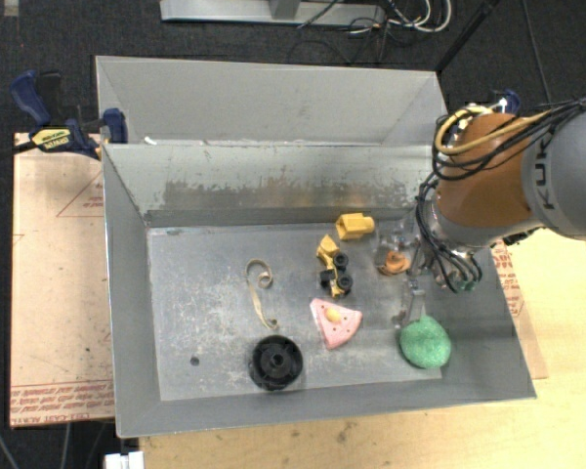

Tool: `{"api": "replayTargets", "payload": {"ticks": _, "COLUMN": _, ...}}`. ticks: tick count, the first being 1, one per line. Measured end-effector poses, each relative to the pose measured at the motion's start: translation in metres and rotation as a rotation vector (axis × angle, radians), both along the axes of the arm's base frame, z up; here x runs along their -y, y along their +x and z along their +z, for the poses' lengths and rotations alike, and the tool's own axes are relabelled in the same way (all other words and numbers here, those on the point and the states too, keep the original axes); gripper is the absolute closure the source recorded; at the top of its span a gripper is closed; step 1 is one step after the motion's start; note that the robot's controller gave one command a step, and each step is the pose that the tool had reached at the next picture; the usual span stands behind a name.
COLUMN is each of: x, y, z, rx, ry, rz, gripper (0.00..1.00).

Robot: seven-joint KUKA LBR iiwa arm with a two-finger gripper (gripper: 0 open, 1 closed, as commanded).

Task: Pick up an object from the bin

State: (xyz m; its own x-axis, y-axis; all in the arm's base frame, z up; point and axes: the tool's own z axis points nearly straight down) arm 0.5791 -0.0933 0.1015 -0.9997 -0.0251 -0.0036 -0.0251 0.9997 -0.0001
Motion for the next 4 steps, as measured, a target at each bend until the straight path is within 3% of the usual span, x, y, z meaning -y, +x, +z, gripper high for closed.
{"api": "replayTargets", "payload": {"ticks": 1, "x": -0.001, "y": -0.012, "z": -0.017, "rx": -0.011, "ry": -0.002, "rz": -0.051, "gripper": 0.0}}
{"api": "replayTargets", "payload": {"ticks": 2, "x": -0.027, "y": 0.0, "z": -0.023, "rx": 0.003, "ry": 0.003, "rz": -0.157, "gripper": 0.0}}
{"api": "replayTargets", "payload": {"ticks": 3, "x": -0.061, "y": -0.018, "z": -0.032, "rx": -0.003, "ry": 0.002, "rz": -0.162, "gripper": 1.0}}
{"api": "replayTargets", "payload": {"ticks": 4, "x": -0.061, "y": -0.018, "z": -0.032, "rx": -0.003, "ry": 0.001, "rz": -0.162, "gripper": 0.0}}
